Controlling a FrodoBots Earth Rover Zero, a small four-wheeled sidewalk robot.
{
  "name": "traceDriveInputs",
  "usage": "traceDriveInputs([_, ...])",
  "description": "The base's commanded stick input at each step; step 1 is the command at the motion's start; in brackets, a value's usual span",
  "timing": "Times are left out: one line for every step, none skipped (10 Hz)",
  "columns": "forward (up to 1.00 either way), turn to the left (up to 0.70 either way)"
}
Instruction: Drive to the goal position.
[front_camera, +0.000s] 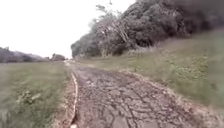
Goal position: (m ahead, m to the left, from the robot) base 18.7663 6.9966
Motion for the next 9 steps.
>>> traceDriveInputs([0.85, 0.00])
traceDriveInputs([0.85, 0.00])
traceDriveInputs([0.85, 0.00])
traceDriveInputs([0.85, 0.01])
traceDriveInputs([0.85, 0.13])
traceDriveInputs([0.85, 0.34])
traceDriveInputs([0.85, 0.34])
traceDriveInputs([0.85, 0.34])
traceDriveInputs([0.85, 0.34])
